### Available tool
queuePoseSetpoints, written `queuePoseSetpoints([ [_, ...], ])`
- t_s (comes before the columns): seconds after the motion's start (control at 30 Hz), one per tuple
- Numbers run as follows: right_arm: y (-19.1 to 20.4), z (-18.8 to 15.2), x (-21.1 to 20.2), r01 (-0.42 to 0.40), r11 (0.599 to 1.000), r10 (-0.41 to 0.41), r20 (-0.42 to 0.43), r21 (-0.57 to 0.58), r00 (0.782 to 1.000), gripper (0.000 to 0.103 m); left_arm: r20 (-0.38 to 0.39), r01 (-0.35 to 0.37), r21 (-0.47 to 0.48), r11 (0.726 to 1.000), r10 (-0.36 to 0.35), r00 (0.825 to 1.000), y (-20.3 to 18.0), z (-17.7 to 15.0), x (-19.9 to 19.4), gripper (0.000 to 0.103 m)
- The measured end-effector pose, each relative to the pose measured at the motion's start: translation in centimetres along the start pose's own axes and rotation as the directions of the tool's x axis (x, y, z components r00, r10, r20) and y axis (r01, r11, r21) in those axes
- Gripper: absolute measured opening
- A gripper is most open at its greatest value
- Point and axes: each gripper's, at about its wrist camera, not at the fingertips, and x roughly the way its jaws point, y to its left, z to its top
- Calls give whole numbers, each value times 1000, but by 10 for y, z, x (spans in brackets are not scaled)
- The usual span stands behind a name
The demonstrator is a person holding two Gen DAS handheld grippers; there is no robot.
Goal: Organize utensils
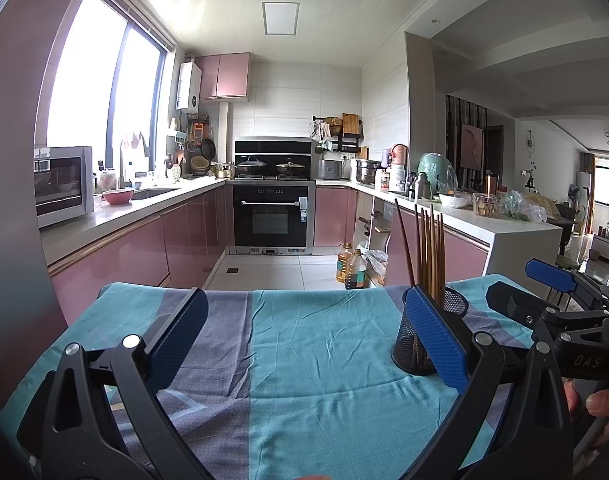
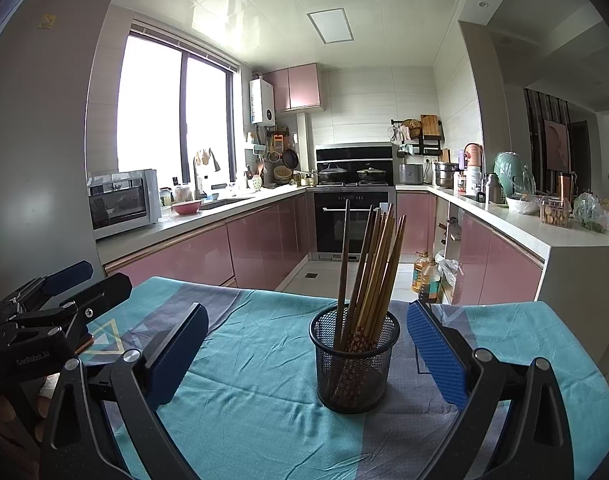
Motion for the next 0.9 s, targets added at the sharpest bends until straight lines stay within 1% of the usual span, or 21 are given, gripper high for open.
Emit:
queuePoseSetpoints([
  [0.53,-2,-2,1,-1,1000,1,-5,4,1000,96,-10,-2,-4,1000,2,1000,-2,-5,1,97],
  [0.63,-3,-4,2,0,1000,0,-8,6,1000,96,-23,-15,-3,1000,15,1000,-2,-7,3,97],
  [0.7,-5,-7,3,3,1000,-3,-16,9,1000,96,-51,-13,-14,1000,13,999,0,-8,8,97],
  [0.77,-10,-9,6,10,1000,-10,-31,16,999,96,-114,2,-27,1000,-5,993,3,-13,17,97],
  [0.87,-29,-18,15,41,998,-36,-95,46,995,96,-198,-16,-33,999,9,980,8,-21,35,97],
  [0.9,-37,-22,21,60,997,-54,-131,45,990,96,-220,-17,-38,999,8,975,11,-24,40,97],
])
